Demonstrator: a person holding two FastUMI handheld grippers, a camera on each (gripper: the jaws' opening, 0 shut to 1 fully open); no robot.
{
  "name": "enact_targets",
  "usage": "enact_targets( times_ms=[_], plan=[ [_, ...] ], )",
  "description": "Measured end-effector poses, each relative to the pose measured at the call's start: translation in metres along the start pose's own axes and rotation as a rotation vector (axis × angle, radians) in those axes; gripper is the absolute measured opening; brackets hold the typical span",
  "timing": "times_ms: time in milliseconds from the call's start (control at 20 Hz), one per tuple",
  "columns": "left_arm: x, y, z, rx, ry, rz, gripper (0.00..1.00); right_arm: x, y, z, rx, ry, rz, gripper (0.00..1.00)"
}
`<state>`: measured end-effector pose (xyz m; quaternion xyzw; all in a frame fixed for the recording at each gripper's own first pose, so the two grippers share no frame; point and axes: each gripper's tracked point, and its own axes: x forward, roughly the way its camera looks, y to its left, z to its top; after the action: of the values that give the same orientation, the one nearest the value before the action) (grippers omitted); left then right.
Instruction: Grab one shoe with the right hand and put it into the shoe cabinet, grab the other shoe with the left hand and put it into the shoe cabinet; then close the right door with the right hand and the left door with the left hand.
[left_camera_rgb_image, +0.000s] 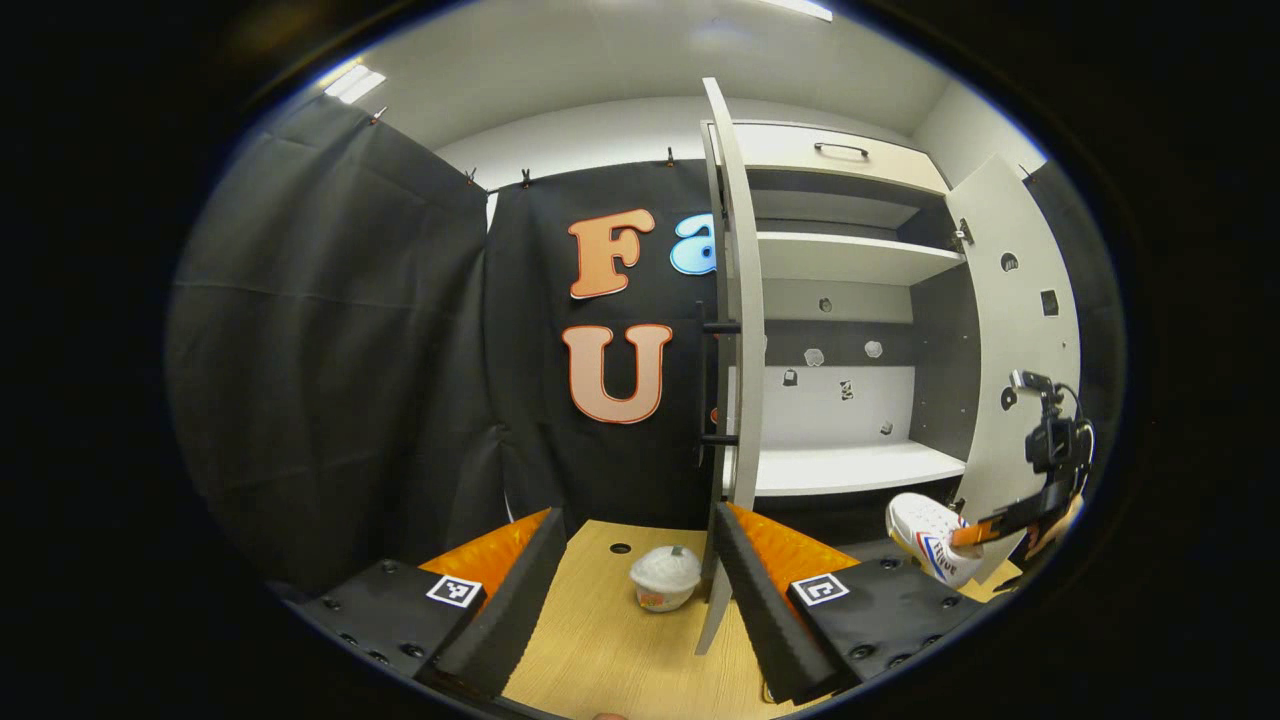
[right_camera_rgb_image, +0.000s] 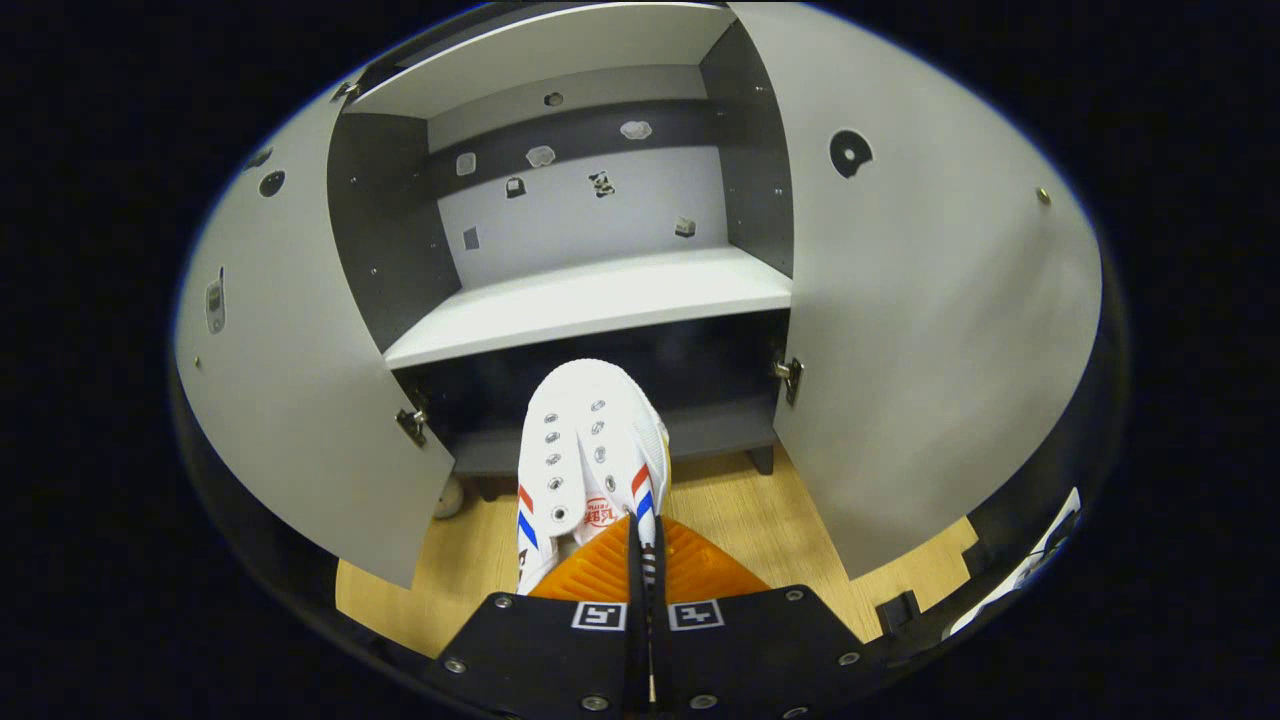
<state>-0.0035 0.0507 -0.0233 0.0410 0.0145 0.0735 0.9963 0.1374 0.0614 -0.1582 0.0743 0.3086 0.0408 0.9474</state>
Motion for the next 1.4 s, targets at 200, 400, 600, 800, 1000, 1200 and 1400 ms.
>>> enact_targets(
  times_ms=[200, 400, 600, 800, 1000, 1200, 1400],
  plan=[
    [0.009, -0.003, -0.002, 0.003, -0.001, -0.009, 0.96, -0.015, 0.011, 0.053, 0.038, -0.053, 0.039, 0.01],
    [0.013, -0.008, -0.006, -0.001, 0.003, -0.02, 0.96, -0.025, 0.008, 0.108, 0.029, -0.124, 0.013, 0.01],
    [0.017, -0.01, -0.009, -0.014, 0.01, -0.028, 0.96, -0.026, 0.002, 0.139, 0.046, -0.149, -0.015, 0.0],
    [0.022, -0.009, -0.008, -0.006, 0.012, -0.017, 0.96, 0.033, 0.002, 0.18, 0.066, -0.125, -0.039, 0.01],
    [0.028, -0.009, -0.008, -0.001, 0.014, -0.003, 0.96, 0.095, -0.008, 0.198, 0.075, -0.081, -0.091, 0.0],
    [0.026, -0.007, -0.008, 0.009, 0.018, 0.014, 0.96, 0.147, -0.021, 0.191, 0.113, -0.003, -0.118, 0.01],
    [0.026, -0.008, -0.011, 0.006, 0.025, 0.026, 0.96, 0.16, -0.024, 0.189, 0.131, 0.015, -0.112, 0.01]
  ],
)
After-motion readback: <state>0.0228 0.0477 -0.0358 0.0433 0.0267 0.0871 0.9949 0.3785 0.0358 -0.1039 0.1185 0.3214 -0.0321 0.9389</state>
